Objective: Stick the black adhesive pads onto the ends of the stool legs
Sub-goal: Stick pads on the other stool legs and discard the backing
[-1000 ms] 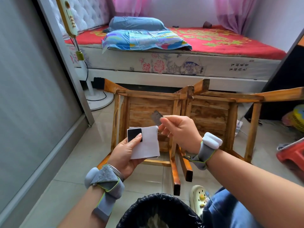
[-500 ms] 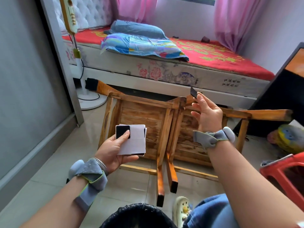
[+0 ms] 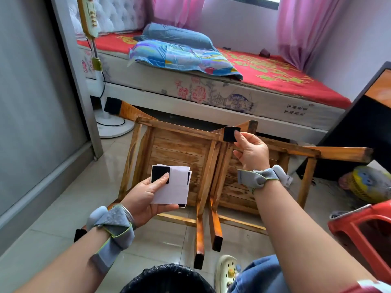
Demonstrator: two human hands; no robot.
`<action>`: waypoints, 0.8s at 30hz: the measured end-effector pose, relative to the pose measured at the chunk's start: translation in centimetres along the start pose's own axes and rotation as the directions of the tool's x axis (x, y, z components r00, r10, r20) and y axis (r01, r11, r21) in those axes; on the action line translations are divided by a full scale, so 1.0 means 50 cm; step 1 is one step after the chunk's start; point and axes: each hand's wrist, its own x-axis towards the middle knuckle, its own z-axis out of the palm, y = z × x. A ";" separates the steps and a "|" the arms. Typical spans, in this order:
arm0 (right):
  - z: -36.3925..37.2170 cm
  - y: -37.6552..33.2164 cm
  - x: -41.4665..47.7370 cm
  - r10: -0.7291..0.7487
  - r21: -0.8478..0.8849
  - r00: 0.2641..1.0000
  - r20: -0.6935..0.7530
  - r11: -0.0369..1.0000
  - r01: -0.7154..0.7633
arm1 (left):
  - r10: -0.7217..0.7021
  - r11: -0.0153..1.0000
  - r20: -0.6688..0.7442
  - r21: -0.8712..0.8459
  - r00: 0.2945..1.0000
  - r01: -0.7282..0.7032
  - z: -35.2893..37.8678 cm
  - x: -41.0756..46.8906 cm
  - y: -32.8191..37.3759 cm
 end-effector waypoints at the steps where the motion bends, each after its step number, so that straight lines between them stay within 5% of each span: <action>1: 0.005 0.004 0.002 0.006 -0.021 1.000 -0.004 1.000 -0.006 | -0.005 1.000 -0.007 0.004 1.000 0.005 -0.004 0.001 -0.001; 24: 0.015 0.017 0.017 -0.022 -0.118 0.997 -0.071 0.993 0.013 | 0.000 1.000 -0.027 -0.012 1.000 -0.001 -0.026 0.012 0.007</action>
